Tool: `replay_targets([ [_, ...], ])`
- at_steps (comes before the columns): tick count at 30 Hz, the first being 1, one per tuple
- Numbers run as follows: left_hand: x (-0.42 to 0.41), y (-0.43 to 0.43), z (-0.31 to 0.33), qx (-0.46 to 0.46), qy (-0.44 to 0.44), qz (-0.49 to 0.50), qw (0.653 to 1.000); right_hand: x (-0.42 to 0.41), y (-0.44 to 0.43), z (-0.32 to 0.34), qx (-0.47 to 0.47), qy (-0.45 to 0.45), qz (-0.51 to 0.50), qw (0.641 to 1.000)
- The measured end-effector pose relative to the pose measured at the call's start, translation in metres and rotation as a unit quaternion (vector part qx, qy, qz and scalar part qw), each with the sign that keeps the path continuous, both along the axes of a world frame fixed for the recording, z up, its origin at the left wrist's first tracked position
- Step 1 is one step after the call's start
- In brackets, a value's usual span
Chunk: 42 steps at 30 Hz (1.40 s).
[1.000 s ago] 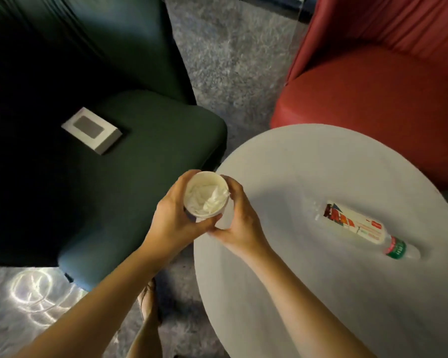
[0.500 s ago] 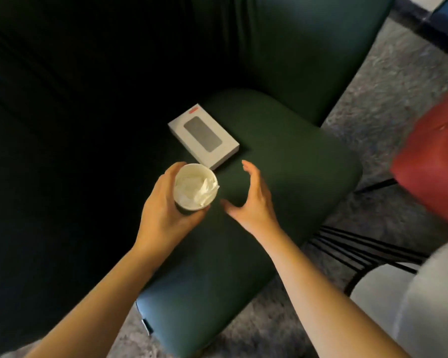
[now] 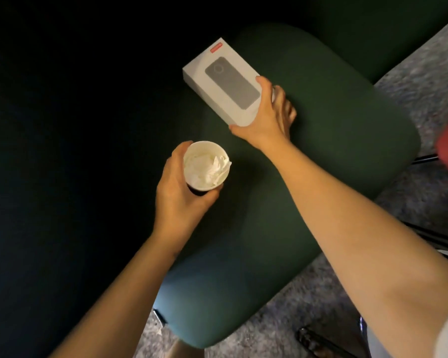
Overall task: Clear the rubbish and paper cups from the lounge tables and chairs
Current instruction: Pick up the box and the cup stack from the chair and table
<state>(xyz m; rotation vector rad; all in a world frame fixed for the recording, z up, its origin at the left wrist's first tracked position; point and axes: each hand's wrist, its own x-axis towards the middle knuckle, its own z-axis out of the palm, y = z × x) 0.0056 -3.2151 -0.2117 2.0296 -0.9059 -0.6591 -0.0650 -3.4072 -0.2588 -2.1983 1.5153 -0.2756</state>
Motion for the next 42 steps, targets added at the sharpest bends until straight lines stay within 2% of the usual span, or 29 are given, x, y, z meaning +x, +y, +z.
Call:
replay_targets([
  [8, -0.012, -0.004, 0.019, -0.011, -0.014, -0.013, 1.000, -0.041, 0.035, 0.024, -0.026, -0.071, -0.060, 0.995],
  [15, -0.062, -0.012, 0.077, -0.053, -0.056, -0.053, 0.996, -0.114, 0.064, 0.087, -0.054, -0.082, -0.099, 0.990],
  [21, -0.160, -0.001, 0.143, -0.082, -0.064, -0.090, 0.990, -0.237, 0.094, 0.155, -0.117, -0.118, -0.152, 0.974],
  [27, -0.293, 0.015, 0.196, -0.116, -0.042, -0.137, 0.983, -0.390, 0.144, 0.199, -0.144, -0.083, -0.196, 0.966],
  [30, -0.353, 0.025, 0.209, -0.126, -0.034, -0.178, 0.975, -0.454, 0.177, 0.207, -0.128, -0.052, -0.211, 0.968],
  [35, -0.423, 0.037, 0.209, -0.109, -0.033, -0.248, 0.962, -0.529, 0.233, 0.195, -0.085, -0.060, -0.265, 0.959],
  [42, -0.464, 0.063, 0.180, -0.056, -0.086, -0.307, 0.946, -0.570, 0.288, 0.165, -0.068, -0.046, -0.335, 0.939],
])
